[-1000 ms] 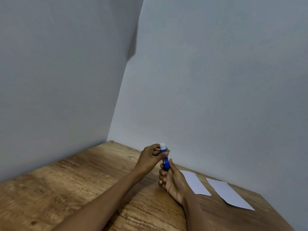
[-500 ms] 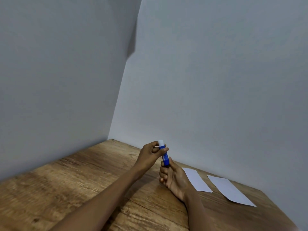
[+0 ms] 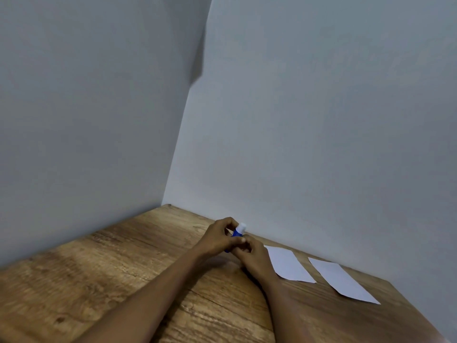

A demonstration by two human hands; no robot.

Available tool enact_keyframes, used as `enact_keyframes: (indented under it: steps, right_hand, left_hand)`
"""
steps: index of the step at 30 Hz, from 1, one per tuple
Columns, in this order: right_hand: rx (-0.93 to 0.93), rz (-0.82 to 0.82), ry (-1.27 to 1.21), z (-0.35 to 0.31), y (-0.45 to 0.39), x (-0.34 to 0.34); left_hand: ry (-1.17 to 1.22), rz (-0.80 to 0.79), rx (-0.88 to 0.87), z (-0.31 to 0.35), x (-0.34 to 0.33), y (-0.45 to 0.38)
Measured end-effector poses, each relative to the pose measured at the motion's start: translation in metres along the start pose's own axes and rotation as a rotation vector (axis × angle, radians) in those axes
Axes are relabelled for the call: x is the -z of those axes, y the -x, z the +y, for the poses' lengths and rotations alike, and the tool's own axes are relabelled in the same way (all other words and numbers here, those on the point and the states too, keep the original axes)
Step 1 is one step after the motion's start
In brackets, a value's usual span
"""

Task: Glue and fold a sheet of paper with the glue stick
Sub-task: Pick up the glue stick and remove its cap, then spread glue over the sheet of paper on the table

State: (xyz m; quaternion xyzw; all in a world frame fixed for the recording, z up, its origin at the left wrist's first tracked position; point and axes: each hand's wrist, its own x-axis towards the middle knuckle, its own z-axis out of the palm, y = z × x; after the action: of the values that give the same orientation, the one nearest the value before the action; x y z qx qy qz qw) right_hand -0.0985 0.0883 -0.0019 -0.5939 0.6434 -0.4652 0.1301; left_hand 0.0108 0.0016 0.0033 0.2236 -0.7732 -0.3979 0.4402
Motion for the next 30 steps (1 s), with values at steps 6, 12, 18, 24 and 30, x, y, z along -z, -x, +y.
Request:
enact_keyframes:
  steps: [6, 12, 18, 24, 30]
  right_hand:
    - [0.016, -0.033, 0.128, -0.006, 0.002, -0.001]
    - [0.009, -0.083, 0.210, -0.005, 0.000, -0.003]
    - [-0.116, -0.134, 0.026, 0.000, 0.003, 0.004]
    - [-0.112, 0.608, 0.381, -0.002, 0.010, 0.030]
    - [-0.375, 0.331, 0.626, 0.035, 0.042, 0.080]
  left_hand:
    - [-0.024, -0.081, 0.071, -0.010, 0.004, 0.000]
    - [-0.020, -0.082, 0.116, -0.016, 0.008, 0.001]
    - [0.008, -0.060, 0.159, -0.010, 0.006, 0.007]
    - [-0.239, 0.518, -0.243, 0.032, -0.005, 0.036]
    - [-0.269, 0.045, -0.077, 0.065, -0.077, 0.053]
